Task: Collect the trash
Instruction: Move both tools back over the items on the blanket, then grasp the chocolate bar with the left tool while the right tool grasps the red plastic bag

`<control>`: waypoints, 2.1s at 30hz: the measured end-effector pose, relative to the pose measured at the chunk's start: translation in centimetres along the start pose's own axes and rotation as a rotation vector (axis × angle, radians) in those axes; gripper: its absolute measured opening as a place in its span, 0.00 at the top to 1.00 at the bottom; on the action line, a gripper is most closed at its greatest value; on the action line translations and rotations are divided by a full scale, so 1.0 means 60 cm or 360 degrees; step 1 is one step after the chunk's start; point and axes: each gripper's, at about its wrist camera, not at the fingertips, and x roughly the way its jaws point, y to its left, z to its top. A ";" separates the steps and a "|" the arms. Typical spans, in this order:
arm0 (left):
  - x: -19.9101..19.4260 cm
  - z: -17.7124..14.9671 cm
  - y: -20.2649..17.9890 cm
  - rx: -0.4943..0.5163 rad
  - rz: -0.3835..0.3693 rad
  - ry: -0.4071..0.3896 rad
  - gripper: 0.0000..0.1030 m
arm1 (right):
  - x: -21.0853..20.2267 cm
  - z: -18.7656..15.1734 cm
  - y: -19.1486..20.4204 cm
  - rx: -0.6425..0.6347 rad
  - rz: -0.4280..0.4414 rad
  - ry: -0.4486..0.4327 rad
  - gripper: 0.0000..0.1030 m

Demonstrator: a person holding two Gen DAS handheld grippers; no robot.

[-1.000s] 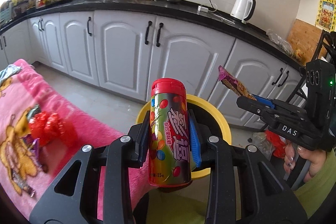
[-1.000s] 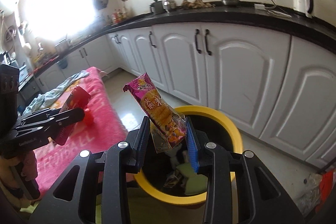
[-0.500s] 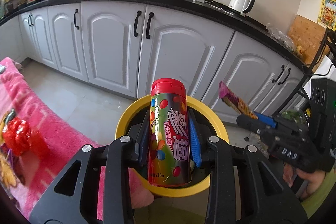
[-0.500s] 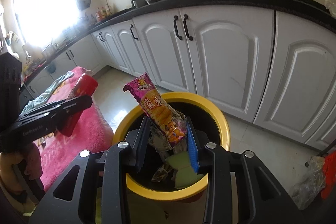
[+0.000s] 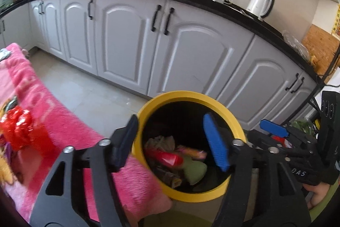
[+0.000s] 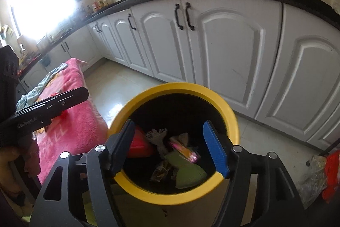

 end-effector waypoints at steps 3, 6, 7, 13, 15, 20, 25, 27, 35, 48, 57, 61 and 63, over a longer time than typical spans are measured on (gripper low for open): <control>-0.030 -0.004 0.041 -0.0062 0.0089 -0.0040 0.27 | 0.001 0.012 0.033 -0.0073 0.0035 -0.0017 0.31; -0.066 -0.011 0.093 -0.0148 0.0183 -0.0082 0.23 | 0.009 0.022 0.078 -0.0160 0.0112 -0.0025 0.27; -0.076 -0.014 0.105 -0.0167 0.0208 -0.0095 0.23 | 0.013 0.024 0.092 -0.0185 0.0139 -0.0021 0.27; -0.158 -0.042 0.213 -0.0298 0.0420 -0.0176 0.17 | 0.051 0.038 0.201 -0.0363 0.0285 0.0038 0.26; -0.176 -0.051 0.243 -0.0346 0.0474 -0.0185 0.17 | 0.064 0.043 0.235 -0.0427 0.0321 0.0045 0.25; -0.218 -0.085 0.316 -0.0478 0.0598 -0.0181 0.17 | 0.109 0.052 0.325 -0.0575 0.0404 0.0089 0.24; -0.240 -0.120 0.371 -0.0598 0.0670 -0.0150 0.17 | 0.156 0.059 0.391 -0.0652 0.0485 0.0148 0.24; -0.241 -0.131 0.387 -0.0638 0.0693 -0.0125 0.17 | 0.180 0.059 0.413 -0.0679 0.0496 0.0194 0.24; -0.223 -0.168 0.432 -0.0753 0.0717 -0.0015 0.17 | 0.260 0.056 0.453 -0.0725 0.0491 0.0339 0.24; -0.206 -0.191 0.434 -0.0735 0.0669 0.0065 0.76 | 0.249 0.031 0.451 -0.0686 0.0609 0.0411 0.70; -0.232 -0.151 0.380 -0.0644 0.0537 -0.0059 0.77 | 0.173 0.046 0.402 -0.0573 0.0645 0.0282 0.71; -0.234 -0.119 0.342 -0.0575 0.0483 -0.0114 0.77 | 0.139 0.054 0.362 -0.0531 0.0611 0.0223 0.71; -0.233 -0.103 0.322 -0.0536 0.0458 -0.0137 0.77 | 0.127 0.055 0.340 -0.0500 0.0596 0.0206 0.71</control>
